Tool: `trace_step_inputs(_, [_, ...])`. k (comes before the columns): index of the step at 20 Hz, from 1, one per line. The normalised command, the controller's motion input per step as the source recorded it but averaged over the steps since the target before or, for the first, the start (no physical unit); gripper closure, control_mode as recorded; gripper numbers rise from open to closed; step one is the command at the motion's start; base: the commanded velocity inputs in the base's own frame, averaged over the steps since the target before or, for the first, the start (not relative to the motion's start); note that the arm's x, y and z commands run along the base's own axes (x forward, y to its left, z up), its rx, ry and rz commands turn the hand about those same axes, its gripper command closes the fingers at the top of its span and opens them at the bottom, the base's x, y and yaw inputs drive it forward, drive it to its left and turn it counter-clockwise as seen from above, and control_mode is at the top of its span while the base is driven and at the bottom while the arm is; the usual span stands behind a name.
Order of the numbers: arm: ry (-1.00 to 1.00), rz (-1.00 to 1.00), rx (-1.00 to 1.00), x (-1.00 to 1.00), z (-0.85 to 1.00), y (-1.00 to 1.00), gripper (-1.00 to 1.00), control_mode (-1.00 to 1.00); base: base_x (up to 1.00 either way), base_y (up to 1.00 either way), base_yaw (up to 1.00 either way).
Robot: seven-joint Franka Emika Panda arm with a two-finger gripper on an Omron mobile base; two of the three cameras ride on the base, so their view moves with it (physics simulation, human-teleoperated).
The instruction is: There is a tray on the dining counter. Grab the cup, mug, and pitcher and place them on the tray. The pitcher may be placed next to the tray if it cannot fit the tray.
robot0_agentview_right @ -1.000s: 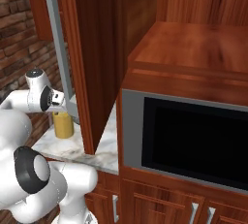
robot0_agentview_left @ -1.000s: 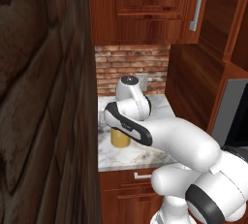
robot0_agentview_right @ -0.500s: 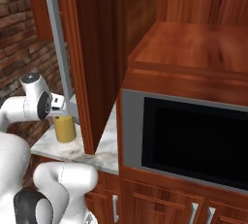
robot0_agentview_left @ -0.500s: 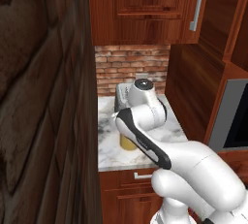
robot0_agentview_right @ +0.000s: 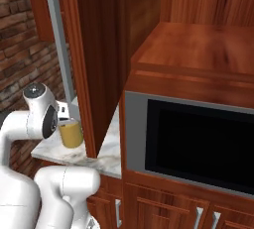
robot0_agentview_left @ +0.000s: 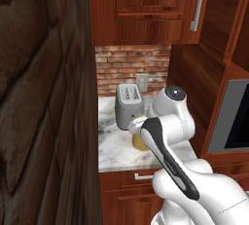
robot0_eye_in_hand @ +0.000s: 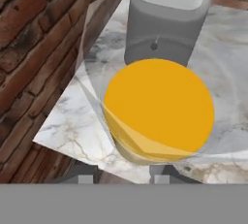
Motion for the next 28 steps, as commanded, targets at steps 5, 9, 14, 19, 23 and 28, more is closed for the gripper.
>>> trace_step_inputs(5, [0.0,0.0,0.0,-0.19,0.62,-0.14,1.0,-1.0,0.0,0.0,0.0])
trace_step_inputs(9, [0.06,0.0,0.0,-0.29,0.58,-0.01,1.0,-1.0,0.0,0.0,0.0])
trace_step_inputs(14, [0.13,0.0,0.0,-0.36,0.4,0.0,1.0,-1.0,0.0,0.0,0.0])
trace_step_inputs(19, [0.05,0.0,0.0,-0.18,0.14,-0.05,1.0,-1.0,0.0,0.0,0.0])
trace_step_inputs(23, [0.0,0.0,0.0,0.0,0.19,-0.05,1.0,-1.0,0.0,0.0,0.0])
trace_step_inputs(28, [0.0,0.0,0.0,0.0,0.31,-0.01,1.0,-1.0,0.0,0.0,0.0])
